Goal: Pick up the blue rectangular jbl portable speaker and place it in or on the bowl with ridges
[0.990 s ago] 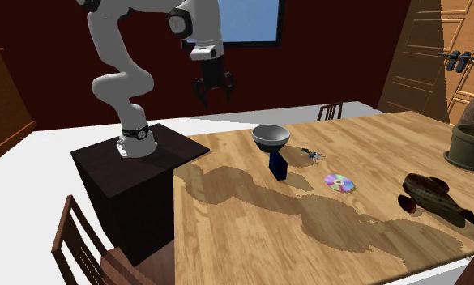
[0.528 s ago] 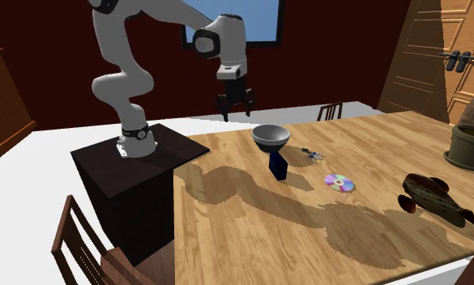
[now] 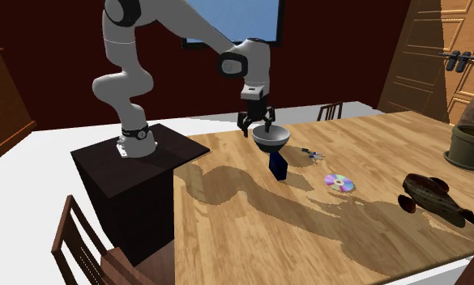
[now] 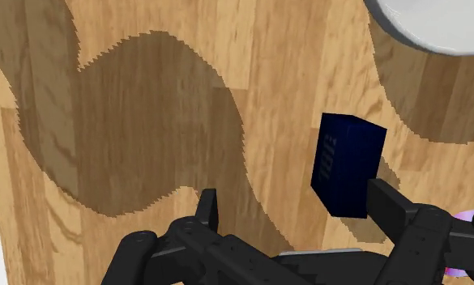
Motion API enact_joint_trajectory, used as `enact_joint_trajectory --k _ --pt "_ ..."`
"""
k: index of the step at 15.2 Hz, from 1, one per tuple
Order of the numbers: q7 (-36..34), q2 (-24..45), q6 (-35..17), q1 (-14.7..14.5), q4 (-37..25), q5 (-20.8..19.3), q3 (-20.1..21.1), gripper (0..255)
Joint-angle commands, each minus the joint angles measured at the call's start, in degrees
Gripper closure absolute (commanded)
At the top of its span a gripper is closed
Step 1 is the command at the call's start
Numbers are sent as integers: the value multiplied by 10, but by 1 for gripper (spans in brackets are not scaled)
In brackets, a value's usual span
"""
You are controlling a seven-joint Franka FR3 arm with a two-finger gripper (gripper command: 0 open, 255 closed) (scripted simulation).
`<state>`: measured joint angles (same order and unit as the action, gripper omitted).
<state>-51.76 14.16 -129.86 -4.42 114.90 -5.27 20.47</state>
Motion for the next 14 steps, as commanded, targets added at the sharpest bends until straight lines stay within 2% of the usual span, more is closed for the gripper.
enact_joint_trajectory --k 1,9,14 --pt "-29 52 -3 -14 -43 -24 -6 0" --pt "-101 244 20 -81 -240 -80 -41 0" --pt "-106 273 2 -87 -250 -86 -47 0"
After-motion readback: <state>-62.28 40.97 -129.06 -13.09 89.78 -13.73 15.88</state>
